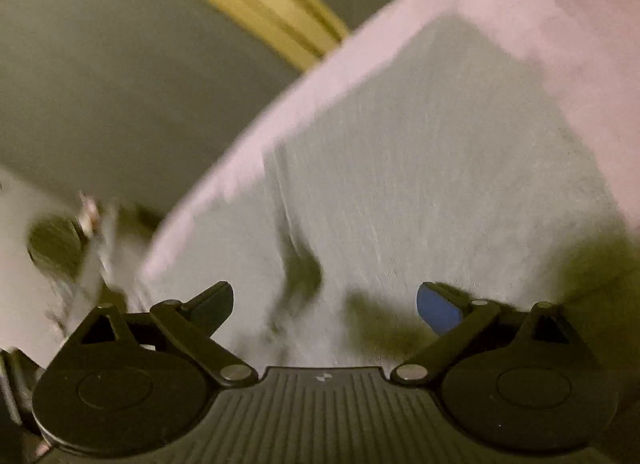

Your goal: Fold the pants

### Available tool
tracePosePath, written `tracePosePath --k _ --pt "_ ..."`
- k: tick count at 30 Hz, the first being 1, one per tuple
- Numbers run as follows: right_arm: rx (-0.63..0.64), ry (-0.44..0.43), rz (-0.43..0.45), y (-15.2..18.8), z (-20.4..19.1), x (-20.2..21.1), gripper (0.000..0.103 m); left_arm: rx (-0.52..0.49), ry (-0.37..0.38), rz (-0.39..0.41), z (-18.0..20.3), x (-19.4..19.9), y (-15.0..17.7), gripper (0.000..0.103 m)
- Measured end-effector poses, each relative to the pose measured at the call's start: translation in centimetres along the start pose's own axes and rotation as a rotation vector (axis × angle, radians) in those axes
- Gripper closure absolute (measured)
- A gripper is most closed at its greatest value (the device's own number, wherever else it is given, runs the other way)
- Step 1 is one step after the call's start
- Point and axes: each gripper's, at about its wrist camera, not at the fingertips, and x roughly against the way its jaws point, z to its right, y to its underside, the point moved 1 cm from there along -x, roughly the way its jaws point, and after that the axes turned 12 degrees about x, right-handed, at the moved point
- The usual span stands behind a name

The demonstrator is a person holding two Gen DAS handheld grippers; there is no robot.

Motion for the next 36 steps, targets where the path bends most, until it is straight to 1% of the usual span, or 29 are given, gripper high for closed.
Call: tracePosePath --k 1,3,5,7,8,10,12,14,16,20,24,27,28,30,31,32,33,34,36 --pt "0.003 0.042 0.063 -0.2 0.1 1.0 0.004 -0.015 0.005 -0.013 1.3 -0.9 0.0 0.004" --pt "0.046 0.122 0.135 -0.8 0.1 2.3 0.004 -0.064 0.009 -0.051 4.3 -3.0 -0.2 0.004" --pt "0.084 0.179 0.164 -1.3 0.7 2.9 0.004 -0.116 0.003 -0.092 6.8 -5.3 -0.2 0.004" --pt "0.085 0.226 0.176 -1.1 1.9 3.3 0.004 -0.159 -0.028 -0.112 8.6 -7.7 -0.3 0.004" --pt "0.054 0.231 0.169 -0.9 2.7 3.3 0.004 -0.179 -0.053 -0.118 9.1 -8.7 -0.2 0.004" --pt "-0.01 0.207 0.17 -0.9 3.9 2.5 0.004 -0.231 -0.122 -0.136 9.8 -10.9 0.0 0.005" --pt "-0.013 0.19 0.18 -1.1 4.4 1.9 0.004 -0.283 -0.183 -0.128 10.6 -12.5 0.1 0.005" --pt "0.0 0.183 0.175 -1.4 4.4 1.2 0.004 -0.334 -0.212 -0.117 10.3 -12.7 0.4 0.005" --pt "0.009 0.189 0.17 -1.5 4.4 0.4 0.004 -0.362 -0.246 -0.098 10.3 -13.1 0.4 0.005" --pt "-0.026 0.179 0.187 -1.0 4.6 1.5 0.004 -0.381 -0.278 -0.101 10.4 -13.6 0.8 0.005" --pt "-0.046 0.174 0.199 -1.1 4.7 1.6 0.004 -0.432 -0.307 -0.097 10.6 -14.4 1.6 0.005" --pt "-0.047 0.178 0.202 -1.2 4.8 1.3 0.004 -0.462 -0.31 -0.108 10.9 -14.7 1.7 0.005" --pt "-0.048 0.179 0.203 -1.1 4.8 1.3 0.004 -0.46 -0.299 -0.117 10.9 -14.6 1.6 0.005" --pt "-0.053 0.18 0.208 -1.1 4.9 1.2 0.004 -0.437 -0.246 -0.132 10.6 -14.1 1.2 0.007" --pt "-0.054 0.181 0.21 -1.1 5.0 1.2 0.004 -0.42 -0.221 -0.14 10.3 -13.9 0.8 0.011" --pt "-0.055 0.182 0.212 -1.1 5.0 1.1 0.004 -0.407 -0.21 -0.146 10.2 -13.7 0.5 0.014" --pt "-0.055 0.184 0.214 -1.1 5.0 1.1 0.004 -0.388 -0.199 -0.155 10.0 -13.6 0.1 0.014" --pt "-0.054 0.186 0.215 -1.1 5.0 1.0 0.004 -0.368 -0.181 -0.164 9.8 -13.5 -0.3 0.014" --pt "-0.048 0.192 0.213 -1.1 4.9 0.9 0.004 -0.336 -0.141 -0.185 9.8 -13.4 -0.8 0.019"
